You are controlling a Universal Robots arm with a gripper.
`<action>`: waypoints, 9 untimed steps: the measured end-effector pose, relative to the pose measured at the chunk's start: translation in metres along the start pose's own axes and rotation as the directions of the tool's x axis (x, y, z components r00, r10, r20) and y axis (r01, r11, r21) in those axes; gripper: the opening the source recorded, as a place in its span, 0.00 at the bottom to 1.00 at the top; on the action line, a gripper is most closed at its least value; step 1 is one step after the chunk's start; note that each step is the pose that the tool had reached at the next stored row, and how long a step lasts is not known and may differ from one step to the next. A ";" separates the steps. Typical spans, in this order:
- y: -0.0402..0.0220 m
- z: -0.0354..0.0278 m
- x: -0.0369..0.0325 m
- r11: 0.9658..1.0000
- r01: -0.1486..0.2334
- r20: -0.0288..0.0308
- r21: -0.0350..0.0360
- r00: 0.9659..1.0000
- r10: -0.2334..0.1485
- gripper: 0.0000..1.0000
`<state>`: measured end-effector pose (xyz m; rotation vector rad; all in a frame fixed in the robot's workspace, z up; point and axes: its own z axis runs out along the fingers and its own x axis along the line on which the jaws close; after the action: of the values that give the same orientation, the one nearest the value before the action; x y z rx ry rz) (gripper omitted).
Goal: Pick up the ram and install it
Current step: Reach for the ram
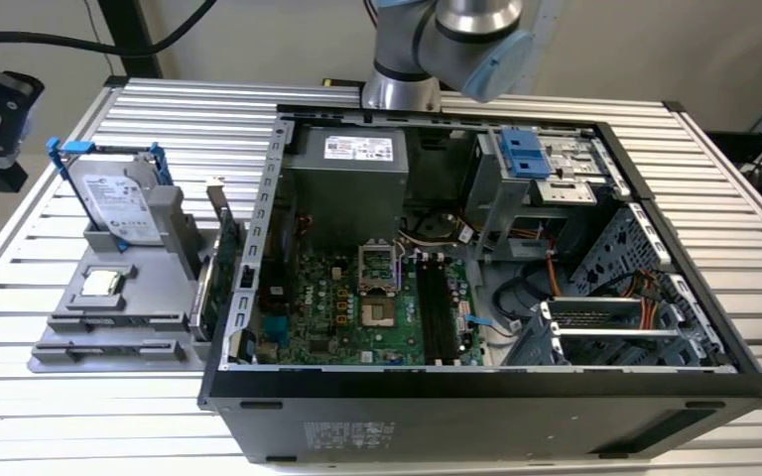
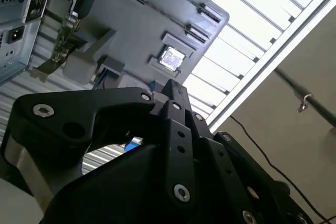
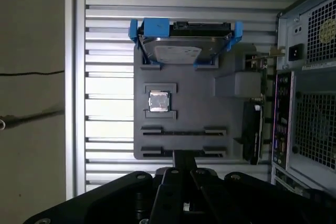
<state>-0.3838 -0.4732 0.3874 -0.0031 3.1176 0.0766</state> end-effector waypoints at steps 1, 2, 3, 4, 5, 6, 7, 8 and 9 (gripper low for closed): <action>-0.0023 -0.0001 0.0000 1.000 0.000 0.000 0.000 1.000 0.000 0.00; -0.0049 -0.0001 0.0000 1.000 0.000 0.000 0.000 1.000 0.000 0.00; -0.0072 -0.0002 0.0001 1.000 0.000 0.000 0.000 1.000 0.000 0.00; -0.0098 -0.0002 0.0000 1.000 0.000 0.000 0.000 1.000 0.000 0.00; -0.0121 -0.0002 0.0001 1.000 0.000 0.000 0.000 1.000 0.000 0.00; -0.0144 -0.0003 0.0000 1.000 0.000 0.000 0.000 1.000 0.000 0.00; -0.0164 -0.0004 0.0001 1.000 0.000 0.000 0.000 1.000 0.000 0.00; -0.0186 -0.0004 0.0000 1.000 0.000 0.000 0.000 1.000 0.000 0.00; -0.0205 -0.0005 0.0001 1.000 0.000 0.000 0.000 1.000 0.000 0.00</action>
<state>-0.3839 -0.4937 0.3869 -0.0031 3.1176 0.0765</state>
